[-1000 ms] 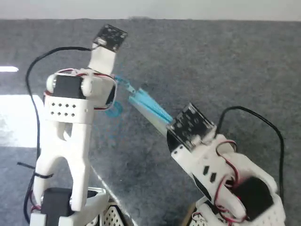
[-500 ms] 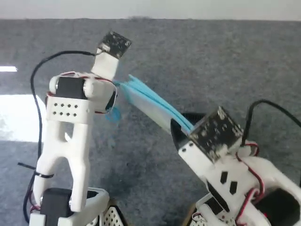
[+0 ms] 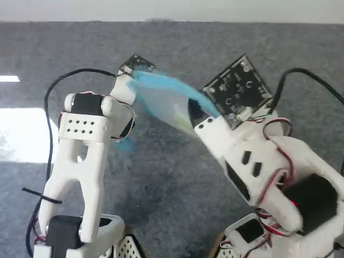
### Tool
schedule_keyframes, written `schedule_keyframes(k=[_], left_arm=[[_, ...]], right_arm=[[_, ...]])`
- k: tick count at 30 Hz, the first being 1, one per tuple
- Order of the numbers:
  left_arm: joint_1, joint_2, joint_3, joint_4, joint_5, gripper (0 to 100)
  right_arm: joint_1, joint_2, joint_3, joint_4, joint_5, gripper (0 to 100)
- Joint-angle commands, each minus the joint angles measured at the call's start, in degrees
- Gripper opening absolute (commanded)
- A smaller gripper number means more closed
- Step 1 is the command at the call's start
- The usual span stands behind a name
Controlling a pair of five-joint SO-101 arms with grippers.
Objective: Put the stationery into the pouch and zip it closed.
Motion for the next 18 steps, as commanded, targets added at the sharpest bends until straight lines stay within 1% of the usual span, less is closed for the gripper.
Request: schedule_keyframes(k=[1, 5, 8, 14, 18], left_arm=[[-0.35, 0.7, 1.1, -0.97, -0.88, 3], [-0.18, 2.73, 0.84, -0.97, -0.88, 3], [1.41, 4.22, 0.75, -0.97, -0.88, 3], [2.02, 9.58, 0.75, -4.13, 0.18, 3], [2.2, 13.63, 0.75, -5.89, 0.35, 3]], right_arm=[[2.24, -0.22, -9.67, -0.66, -1.49, 0.6], [3.38, 1.45, -11.78, -0.57, -2.46, 0.6], [3.03, 1.8, -12.57, -0.75, -2.55, 0.6], [2.95, 2.77, -21.27, 2.07, -2.64, 0.6], [3.3, 5.32, -24.62, 4.35, -2.55, 0.6]])
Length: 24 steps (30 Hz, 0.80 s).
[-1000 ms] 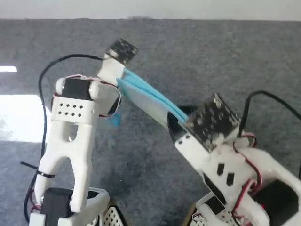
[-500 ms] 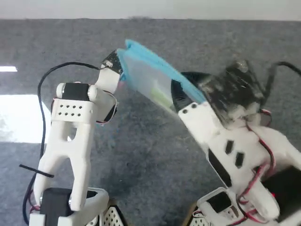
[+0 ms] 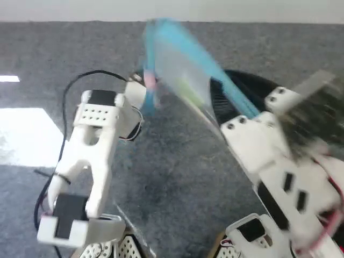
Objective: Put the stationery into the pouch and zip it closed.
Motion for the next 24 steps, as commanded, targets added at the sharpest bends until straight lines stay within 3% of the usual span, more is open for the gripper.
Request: schedule_keyframes(k=[1, 8, 10, 13, 17, 21, 24], left_arm=[[0.53, 1.58, -0.4, -1.76, 0.62, 3], [-1.14, 0.7, -1.8, -2.11, 1.14, 4], [-4.48, -1.58, -4.09, -2.11, 5.89, 5], [-10.37, -7.3, -8.57, -2.02, 11.43, 12], [-14.86, -16.79, -11.65, -1.76, 15.03, 29], [-14.42, -26.29, -13.85, 3.6, 15.56, 33], [-9.49, -31.3, -13.76, 8.35, 12.57, 33]], right_arm=[[0.31, 2.51, -5.71, 1.27, -0.88, 0.6], [0.31, 5.76, -10.37, 3.91, -0.53, 0.6], [0.4, 6.02, -10.37, 4.97, -0.44, 0.6], [0.4, 6.02, -10.37, 6.11, -0.35, 0.6], [0.13, 6.29, -10.37, 7.78, 0.35, 0.6], [0.13, 6.37, -10.11, 9.19, 0.35, 0.6], [0.13, 6.37, -10.11, 9.27, 0.26, 0.6]])
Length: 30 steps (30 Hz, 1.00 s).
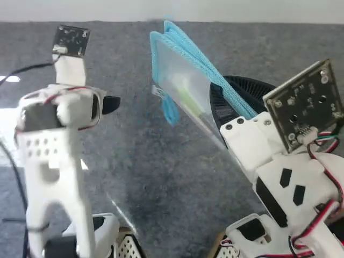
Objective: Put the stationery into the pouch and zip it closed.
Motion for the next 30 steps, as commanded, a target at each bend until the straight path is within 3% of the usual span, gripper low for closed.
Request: schedule_keyframes(k=[1, 5, 9, 14, 24, 26, 30], left_arm=[[5.71, -6.77, -2.51, 5.36, -2.02, 35], [9.76, -7.3, -2.59, 6.86, -2.11, 38], [11.6, -6.95, -2.42, 2.99, -0.88, 38], [15.12, -6.95, 4.26, -8.44, 4.31, 42], [17.05, -6.95, 20.0, -31.12, 5.8, 42], [17.05, -6.95, 20.44, -32.0, 5.8, 37], [17.05, -7.38, 20.44, -31.91, 5.36, 14]], right_arm=[[0.4, 0.22, -2.2, -0.13, 0.44, 0.6], [0.4, 0.13, -2.2, 0.66, 0.53, 0.6], [0.22, 0.13, -2.2, 1.63, 0.09, 0.6], [-3.21, -0.31, -2.46, 3.03, 0.0, 0.6], [-3.82, -0.48, -2.46, 3.65, 0.0, 0.6], [-3.82, -0.48, -2.46, 3.65, 0.0, 0.6], [-3.82, -0.48, -2.46, 3.82, 0.18, 0.6]])
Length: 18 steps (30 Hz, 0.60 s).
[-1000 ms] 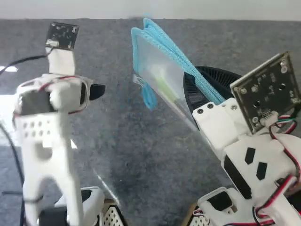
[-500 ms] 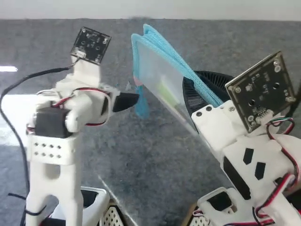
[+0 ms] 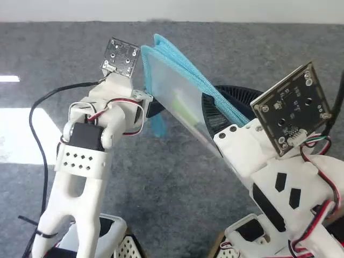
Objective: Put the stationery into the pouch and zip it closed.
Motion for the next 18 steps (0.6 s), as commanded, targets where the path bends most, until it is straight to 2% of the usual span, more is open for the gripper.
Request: schedule_keyframes(k=[1, 2, 6, 11, 18], left_arm=[[0.09, -1.85, -0.66, -1.32, -0.44, 7], [0.09, -1.85, -0.66, -0.79, -2.2, 1], [0.35, -1.32, -0.57, 3.87, -7.03, 1], [0.0, -1.23, 2.86, 7.47, -10.55, 1], [0.09, -1.23, 10.77, 7.3, -14.33, 1]], right_arm=[[-0.04, -0.57, -2.46, 0.92, 0.18, 0.6], [0.04, -0.57, -2.46, 0.84, 0.35, 0.6], [0.22, -0.66, -3.25, 0.48, 0.35, 0.6], [0.57, -0.22, -12.92, 0.57, -0.53, 0.6], [7.87, -0.04, -16.35, 0.4, -1.14, 0.6]])
